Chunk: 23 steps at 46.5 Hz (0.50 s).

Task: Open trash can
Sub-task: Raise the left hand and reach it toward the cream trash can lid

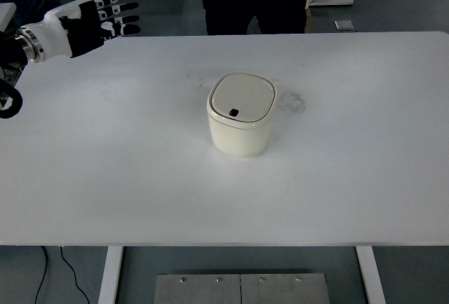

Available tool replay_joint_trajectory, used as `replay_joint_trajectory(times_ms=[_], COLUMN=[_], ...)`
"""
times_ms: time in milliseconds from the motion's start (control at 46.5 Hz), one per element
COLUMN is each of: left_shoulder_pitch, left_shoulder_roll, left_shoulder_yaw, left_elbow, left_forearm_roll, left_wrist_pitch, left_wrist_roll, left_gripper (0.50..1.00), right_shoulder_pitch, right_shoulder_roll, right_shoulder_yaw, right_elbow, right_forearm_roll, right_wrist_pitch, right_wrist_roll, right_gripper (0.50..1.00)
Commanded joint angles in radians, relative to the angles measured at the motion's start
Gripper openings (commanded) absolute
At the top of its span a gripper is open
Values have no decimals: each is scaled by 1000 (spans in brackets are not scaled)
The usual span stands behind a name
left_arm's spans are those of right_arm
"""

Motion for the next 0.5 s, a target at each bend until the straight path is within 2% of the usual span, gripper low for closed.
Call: replay_joint_trajectory(times_ms=[0, 22, 172, 323, 474], left_shoulder_pitch=[-35, -66, -127, -181, -209], left_shoulder_roll=[6, 10, 10, -1, -24], left_shoulder_yaw=[22, 31, 36, 38, 38], left_elbow=[-37, -80, -155, -192, -192], left_forearm_roll=[55, 121, 216, 287, 429], left_wrist_pitch=[-4, -5, -33, -136, -237], left_wrist_roll=[2, 5, 33, 88, 99], left_gripper=[1000, 1000, 1000, 1000, 1000], right_shoulder_pitch=[0, 0, 0, 0, 0], right_shoulder_roll=[0, 0, 0, 0, 0], right_shoulder_yaw=[0, 0, 0, 0, 0], right_elbow=[0, 0, 0, 0, 0], right_forearm_roll=[0, 0, 0, 0, 0], right_wrist_pitch=[0, 0, 0, 0, 0], right_wrist_roll=[0, 0, 0, 0, 0], right_gripper=[991, 991, 989, 991, 989])
